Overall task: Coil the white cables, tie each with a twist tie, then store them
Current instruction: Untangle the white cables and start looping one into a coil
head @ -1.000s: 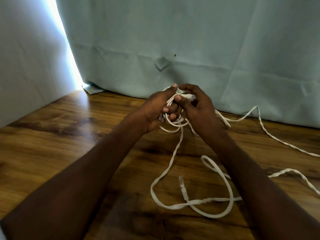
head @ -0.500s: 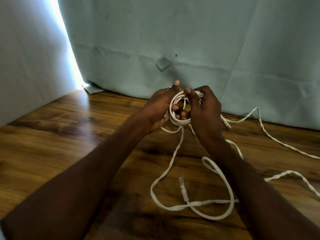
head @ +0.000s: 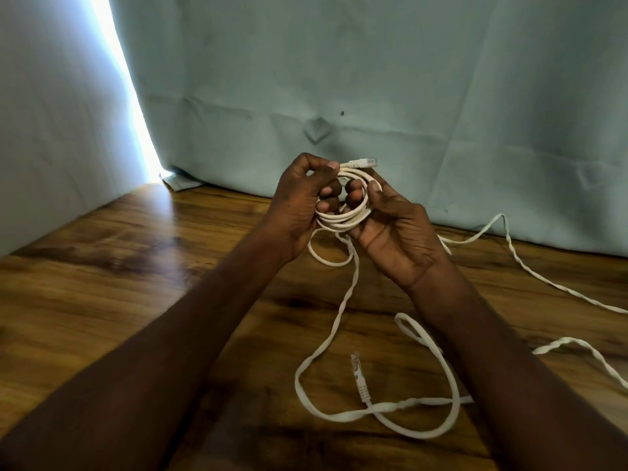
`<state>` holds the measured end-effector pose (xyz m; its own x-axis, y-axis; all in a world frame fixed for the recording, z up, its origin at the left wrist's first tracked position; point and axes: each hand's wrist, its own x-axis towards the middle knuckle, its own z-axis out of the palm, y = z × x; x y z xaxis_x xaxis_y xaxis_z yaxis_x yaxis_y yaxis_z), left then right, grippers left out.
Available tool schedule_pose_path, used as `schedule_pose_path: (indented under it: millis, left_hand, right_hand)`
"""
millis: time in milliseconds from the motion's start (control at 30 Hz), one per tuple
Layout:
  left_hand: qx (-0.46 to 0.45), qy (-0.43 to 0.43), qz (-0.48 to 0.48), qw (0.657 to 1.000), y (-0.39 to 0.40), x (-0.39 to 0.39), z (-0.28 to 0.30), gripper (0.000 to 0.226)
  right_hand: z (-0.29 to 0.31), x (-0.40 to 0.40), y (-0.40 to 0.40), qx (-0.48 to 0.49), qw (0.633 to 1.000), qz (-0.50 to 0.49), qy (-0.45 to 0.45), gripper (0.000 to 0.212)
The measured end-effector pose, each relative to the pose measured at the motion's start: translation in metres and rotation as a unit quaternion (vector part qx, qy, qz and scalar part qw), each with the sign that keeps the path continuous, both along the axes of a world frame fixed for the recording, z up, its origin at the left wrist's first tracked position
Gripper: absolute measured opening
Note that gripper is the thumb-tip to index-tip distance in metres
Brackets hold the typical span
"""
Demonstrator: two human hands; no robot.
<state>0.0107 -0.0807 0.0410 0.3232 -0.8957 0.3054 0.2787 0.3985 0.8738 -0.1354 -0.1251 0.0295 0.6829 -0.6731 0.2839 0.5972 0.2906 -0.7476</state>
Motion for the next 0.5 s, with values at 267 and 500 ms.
schedule_pose_path:
  millis: [267,500]
  left_hand:
    - [-0.012,-0.086,0.043,0.995,0.006,0.001,0.005,0.009]
    - [-0.013,-0.15,0.025,0.988,0.006,0.002,-0.004,0.009]
  right_hand:
    - [-0.007,-0.004,-0.002,0.106,0.984,0.114,-0.091,0.039]
    - [-0.009,-0.008,-0.006,0.077,0.996,0.051,-0.013,0.047]
